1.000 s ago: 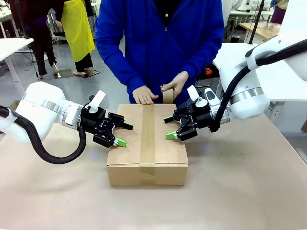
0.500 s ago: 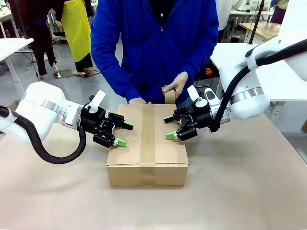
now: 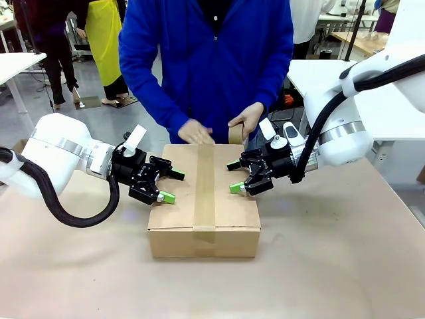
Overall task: Pack the gift set into the box.
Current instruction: Press and hold the closed box until the human finishes sealing it.
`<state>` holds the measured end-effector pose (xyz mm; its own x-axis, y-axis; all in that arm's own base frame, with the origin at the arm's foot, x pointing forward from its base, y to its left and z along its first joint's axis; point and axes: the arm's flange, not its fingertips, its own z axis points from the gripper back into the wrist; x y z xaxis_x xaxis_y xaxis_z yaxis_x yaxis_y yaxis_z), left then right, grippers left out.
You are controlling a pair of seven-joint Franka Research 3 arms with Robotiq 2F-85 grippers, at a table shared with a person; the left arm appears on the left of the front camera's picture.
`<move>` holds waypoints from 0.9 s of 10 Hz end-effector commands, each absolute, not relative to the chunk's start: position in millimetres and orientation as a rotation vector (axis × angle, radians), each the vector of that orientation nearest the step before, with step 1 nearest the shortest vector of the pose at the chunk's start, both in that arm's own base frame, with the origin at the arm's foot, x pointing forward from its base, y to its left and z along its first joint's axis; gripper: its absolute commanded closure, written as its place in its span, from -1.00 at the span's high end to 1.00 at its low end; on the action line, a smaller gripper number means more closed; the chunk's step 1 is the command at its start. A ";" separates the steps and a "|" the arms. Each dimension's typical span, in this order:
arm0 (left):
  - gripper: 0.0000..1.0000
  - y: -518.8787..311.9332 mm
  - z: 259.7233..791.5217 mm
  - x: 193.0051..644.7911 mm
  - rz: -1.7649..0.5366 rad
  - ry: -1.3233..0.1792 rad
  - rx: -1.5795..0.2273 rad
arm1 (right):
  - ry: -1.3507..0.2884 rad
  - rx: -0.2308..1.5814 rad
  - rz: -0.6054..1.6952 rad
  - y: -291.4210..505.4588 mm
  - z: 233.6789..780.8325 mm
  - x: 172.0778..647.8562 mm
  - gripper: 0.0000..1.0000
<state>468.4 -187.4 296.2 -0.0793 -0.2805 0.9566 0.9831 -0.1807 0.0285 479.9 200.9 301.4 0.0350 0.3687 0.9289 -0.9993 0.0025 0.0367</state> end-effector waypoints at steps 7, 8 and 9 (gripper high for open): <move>1.00 -51.4 317.5 409.5 -1.348 -1.180 -1.118 | -1.254 0.961 1.067 47.1 331.5 414.9 1.00; 1.00 -27.5 307.2 406.0 -1.308 -1.237 -1.143 | -1.329 0.953 0.951 12.7 318.2 402.5 1.00; 1.00 -6.1 297.2 407.5 -1.186 -1.326 -1.126 | -1.375 0.941 0.841 -14.1 302.8 394.6 1.00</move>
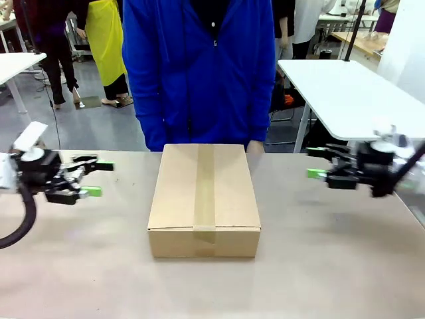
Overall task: Pack the gift set into the box.
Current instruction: Press and hold the closed box until the human finishes sealing it.
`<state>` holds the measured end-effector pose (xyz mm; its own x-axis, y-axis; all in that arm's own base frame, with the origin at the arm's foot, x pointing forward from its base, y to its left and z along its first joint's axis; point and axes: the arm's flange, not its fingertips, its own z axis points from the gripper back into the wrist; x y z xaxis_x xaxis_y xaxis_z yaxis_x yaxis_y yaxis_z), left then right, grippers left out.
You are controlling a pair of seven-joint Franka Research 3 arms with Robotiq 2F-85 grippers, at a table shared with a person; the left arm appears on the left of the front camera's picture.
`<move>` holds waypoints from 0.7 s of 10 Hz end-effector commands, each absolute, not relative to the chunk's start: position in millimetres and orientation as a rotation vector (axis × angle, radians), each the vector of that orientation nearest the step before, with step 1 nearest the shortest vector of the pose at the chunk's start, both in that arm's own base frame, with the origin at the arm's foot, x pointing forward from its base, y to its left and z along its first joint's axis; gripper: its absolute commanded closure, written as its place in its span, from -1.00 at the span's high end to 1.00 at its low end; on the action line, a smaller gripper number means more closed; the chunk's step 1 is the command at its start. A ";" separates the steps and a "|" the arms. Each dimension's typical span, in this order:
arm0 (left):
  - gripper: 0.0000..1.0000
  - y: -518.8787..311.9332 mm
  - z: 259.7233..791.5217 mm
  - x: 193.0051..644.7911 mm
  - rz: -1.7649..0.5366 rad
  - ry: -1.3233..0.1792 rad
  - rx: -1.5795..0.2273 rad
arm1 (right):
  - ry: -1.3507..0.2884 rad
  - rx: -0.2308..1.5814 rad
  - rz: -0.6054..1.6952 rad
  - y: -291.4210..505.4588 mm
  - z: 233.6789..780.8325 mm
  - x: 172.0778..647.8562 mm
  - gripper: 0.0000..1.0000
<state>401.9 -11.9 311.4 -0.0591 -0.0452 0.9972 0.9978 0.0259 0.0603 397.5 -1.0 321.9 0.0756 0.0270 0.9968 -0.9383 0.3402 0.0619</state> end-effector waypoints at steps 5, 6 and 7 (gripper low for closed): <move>1.00 -11.9 311.4 401.9 -1.253 -1.233 -1.128 | -1.274 0.957 0.922 -1.0 321.9 397.5 1.00; 1.00 -11.9 311.4 401.9 -1.253 -1.233 -1.128 | -1.274 0.957 0.922 -1.0 321.9 397.5 1.00; 1.00 -11.9 311.4 401.9 -1.253 -1.233 -1.128 | -1.274 0.957 0.922 -1.0 321.9 397.5 1.00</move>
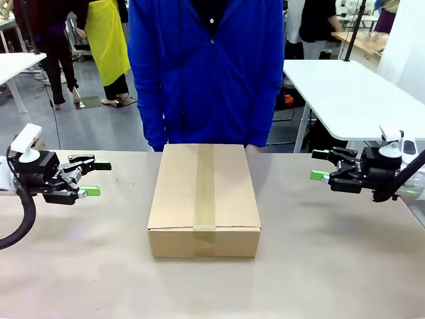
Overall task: Pack the gift set into the box.
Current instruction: Press and hold the closed box until the human finishes sealing it.
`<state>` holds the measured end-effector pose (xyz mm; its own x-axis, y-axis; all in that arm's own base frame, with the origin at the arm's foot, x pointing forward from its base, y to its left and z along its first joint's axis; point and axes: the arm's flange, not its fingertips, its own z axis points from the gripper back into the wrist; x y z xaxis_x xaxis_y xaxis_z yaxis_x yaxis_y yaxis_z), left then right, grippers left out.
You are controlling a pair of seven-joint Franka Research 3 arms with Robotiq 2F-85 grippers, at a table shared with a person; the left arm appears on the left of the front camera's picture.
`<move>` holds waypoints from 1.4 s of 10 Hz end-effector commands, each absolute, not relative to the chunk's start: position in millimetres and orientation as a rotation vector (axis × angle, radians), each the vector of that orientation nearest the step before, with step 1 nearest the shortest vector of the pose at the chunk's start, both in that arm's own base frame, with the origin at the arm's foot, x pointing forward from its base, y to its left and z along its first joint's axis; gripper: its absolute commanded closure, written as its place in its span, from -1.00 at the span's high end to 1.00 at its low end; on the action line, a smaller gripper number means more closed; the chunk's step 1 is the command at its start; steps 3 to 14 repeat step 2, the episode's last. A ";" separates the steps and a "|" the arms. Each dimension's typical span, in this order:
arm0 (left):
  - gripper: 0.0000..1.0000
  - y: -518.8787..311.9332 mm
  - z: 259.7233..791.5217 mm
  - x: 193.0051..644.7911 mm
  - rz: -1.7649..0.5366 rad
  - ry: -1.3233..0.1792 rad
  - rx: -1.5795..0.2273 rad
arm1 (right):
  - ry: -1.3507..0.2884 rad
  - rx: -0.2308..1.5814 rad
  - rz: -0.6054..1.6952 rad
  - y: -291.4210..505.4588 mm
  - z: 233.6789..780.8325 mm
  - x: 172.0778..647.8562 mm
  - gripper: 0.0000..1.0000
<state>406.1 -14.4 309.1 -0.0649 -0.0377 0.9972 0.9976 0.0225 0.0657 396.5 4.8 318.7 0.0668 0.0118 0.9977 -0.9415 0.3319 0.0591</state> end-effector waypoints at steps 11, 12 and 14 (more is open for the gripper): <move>1.00 -11.9 311.4 401.9 -1.253 -1.233 -1.128 | -1.274 0.957 0.922 -1.0 321.9 397.5 1.00; 1.00 -11.9 311.4 401.9 -1.253 -1.233 -1.128 | -1.274 0.957 0.922 -1.0 321.9 397.5 1.00; 1.00 -11.9 311.4 401.9 -1.253 -1.233 -1.128 | -1.274 0.957 0.922 -1.0 321.9 397.5 1.00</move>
